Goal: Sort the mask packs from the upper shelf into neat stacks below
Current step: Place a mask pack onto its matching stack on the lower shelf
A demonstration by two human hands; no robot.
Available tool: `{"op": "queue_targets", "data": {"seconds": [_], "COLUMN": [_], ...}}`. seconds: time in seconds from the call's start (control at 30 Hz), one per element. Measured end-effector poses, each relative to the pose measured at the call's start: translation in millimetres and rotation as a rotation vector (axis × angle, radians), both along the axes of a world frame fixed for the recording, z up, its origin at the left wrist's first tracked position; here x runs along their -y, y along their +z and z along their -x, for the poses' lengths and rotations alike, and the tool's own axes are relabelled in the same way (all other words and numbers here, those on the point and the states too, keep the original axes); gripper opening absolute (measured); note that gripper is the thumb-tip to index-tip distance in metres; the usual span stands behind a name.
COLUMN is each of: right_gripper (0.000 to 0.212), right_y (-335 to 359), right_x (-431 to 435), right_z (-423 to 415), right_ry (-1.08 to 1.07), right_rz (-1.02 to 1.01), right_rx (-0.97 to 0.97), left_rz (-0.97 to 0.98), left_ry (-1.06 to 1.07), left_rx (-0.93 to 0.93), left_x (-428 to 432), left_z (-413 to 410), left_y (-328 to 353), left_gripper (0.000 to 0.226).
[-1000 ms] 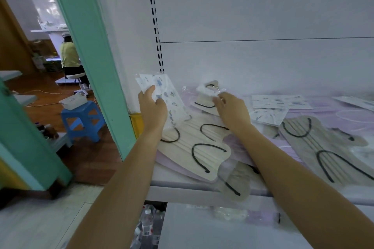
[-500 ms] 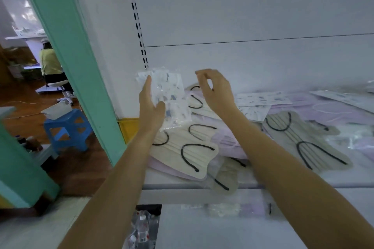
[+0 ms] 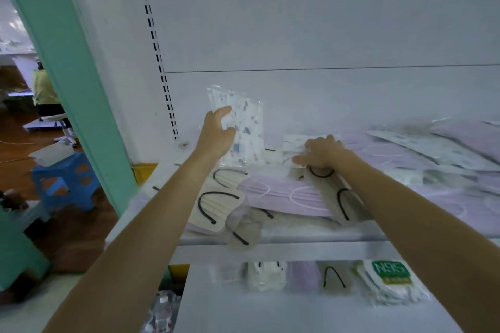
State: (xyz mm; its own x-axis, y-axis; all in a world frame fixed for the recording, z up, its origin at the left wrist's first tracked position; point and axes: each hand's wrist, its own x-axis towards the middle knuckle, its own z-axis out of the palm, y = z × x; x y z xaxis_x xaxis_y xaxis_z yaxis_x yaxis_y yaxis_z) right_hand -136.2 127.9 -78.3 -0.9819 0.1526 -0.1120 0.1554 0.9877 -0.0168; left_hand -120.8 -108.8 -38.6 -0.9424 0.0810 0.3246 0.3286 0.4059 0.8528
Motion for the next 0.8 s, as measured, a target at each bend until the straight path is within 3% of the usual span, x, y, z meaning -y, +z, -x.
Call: {"op": "queue_targets", "data": {"seconds": [0.13,0.27,0.5,0.6,0.7,0.8], "right_gripper": [0.060,0.054,0.027,0.023,0.022,0.023], "right_y": [14,9,8,10,16,27], "right_x": [-1,-15,-11,-8,-3,21], "right_z": [-4,-11,-11,-6,-8,-24], "right_ry": [0.106,0.128,0.066,-0.033,-0.103,0.036], "right_rz": [0.370,0.183,0.131,0.181,0.281,0.464], "right_rx": [-0.078,-0.019,-0.256,-0.317,-0.573,-0.744], "left_rz": [0.014,0.035,-0.011,-0.058,-0.077,-0.129], "left_ry": [0.057,0.091,0.167,0.195,0.216,0.168], "left_rx": [0.033,0.098,0.097,0.082,0.060,0.076], "left_x": [-11,-18,-24,-23,-20,-24], "left_z": [-3,-6,-20,-23,-28,-32], "left_y": [-15,-30,-32,-32,-32,-29], "left_gripper": [0.051,0.051,0.052,0.051,0.049,0.050]}}
